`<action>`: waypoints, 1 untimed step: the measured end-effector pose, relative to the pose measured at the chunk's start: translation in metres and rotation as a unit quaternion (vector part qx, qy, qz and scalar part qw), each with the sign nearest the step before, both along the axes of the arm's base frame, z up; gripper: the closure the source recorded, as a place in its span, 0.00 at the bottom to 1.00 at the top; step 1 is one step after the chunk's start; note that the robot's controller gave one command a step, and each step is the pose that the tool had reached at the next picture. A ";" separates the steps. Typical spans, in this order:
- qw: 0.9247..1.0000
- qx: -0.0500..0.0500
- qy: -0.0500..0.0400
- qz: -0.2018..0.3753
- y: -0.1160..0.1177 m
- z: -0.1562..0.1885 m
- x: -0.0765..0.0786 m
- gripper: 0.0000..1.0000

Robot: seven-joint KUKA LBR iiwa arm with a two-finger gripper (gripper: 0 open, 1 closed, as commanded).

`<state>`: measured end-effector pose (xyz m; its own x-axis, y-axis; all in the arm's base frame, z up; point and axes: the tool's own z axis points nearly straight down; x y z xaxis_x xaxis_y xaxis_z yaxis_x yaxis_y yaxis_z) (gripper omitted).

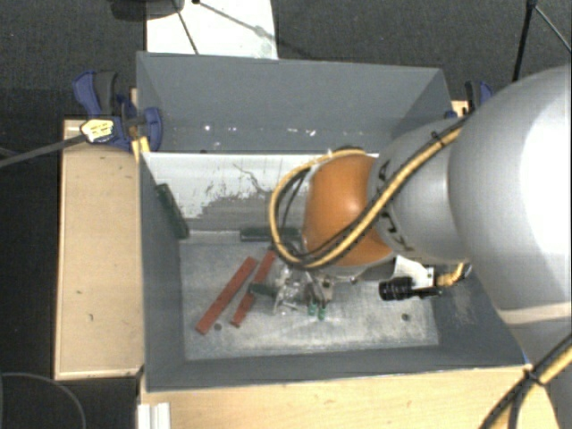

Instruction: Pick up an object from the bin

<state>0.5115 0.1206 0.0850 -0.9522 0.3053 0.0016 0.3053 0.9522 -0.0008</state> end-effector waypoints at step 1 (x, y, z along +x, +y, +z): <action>1.000 0.000 -0.001 0.000 0.000 0.013 0.000 1.00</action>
Offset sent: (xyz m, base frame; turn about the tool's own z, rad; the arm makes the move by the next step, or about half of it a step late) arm 0.0000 0.0000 0.0357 0.0000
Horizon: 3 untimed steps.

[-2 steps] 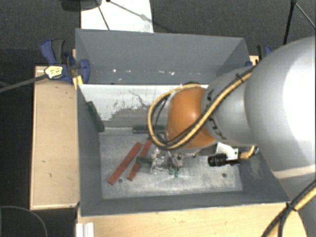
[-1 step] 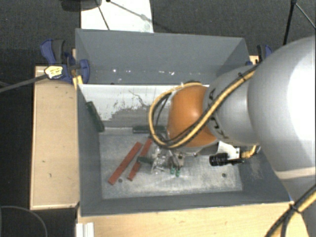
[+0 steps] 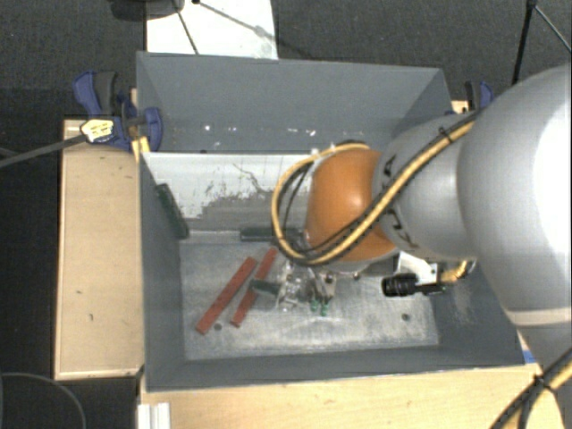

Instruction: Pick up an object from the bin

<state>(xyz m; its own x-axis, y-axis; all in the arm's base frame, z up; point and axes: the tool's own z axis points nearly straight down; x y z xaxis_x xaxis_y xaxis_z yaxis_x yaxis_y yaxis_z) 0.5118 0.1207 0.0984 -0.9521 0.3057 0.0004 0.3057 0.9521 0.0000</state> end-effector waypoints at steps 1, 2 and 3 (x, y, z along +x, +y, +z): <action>1.000 0.000 -0.002 0.000 0.000 0.008 0.001 1.00; 1.000 0.000 0.000 0.000 0.000 0.017 0.000 1.00; 1.000 0.000 -0.001 0.000 0.000 0.029 0.000 1.00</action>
Offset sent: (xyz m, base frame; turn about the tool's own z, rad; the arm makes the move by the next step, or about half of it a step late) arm -0.0001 -0.0001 0.0454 0.0000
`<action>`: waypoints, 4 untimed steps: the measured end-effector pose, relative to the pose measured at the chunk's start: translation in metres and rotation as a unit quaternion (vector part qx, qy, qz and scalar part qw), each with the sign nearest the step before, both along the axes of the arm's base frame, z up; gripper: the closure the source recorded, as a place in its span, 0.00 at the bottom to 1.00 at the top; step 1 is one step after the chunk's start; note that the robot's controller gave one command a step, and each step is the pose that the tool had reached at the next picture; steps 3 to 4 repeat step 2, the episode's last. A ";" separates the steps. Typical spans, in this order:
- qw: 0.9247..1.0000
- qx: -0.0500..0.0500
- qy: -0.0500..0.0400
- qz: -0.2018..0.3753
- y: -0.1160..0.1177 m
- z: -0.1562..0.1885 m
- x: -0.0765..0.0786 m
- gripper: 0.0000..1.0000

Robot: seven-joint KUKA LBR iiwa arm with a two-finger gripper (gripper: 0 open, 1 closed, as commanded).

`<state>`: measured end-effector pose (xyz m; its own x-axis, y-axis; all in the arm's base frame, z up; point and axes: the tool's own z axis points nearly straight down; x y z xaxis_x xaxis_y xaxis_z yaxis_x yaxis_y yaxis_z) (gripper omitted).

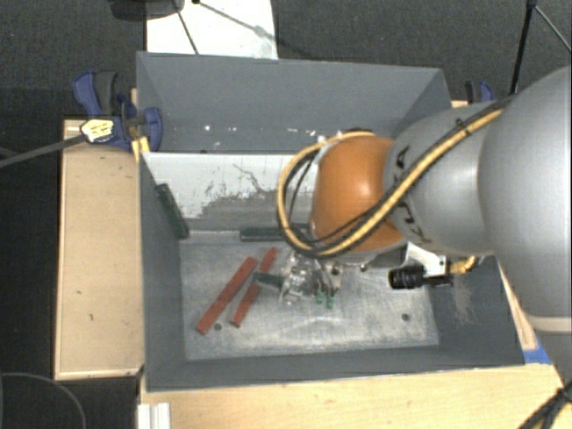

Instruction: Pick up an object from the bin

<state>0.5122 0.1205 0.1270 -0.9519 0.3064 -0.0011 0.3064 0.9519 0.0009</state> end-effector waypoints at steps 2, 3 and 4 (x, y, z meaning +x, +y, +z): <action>1.000 0.000 -0.001 0.000 0.000 0.012 0.000 1.00; 1.000 0.000 -0.001 0.000 0.000 0.012 0.000 1.00; 1.000 0.000 -0.001 0.000 0.000 0.012 0.000 1.00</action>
Offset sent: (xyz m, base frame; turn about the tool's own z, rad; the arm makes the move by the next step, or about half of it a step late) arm 0.0000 -0.0001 0.0117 0.0000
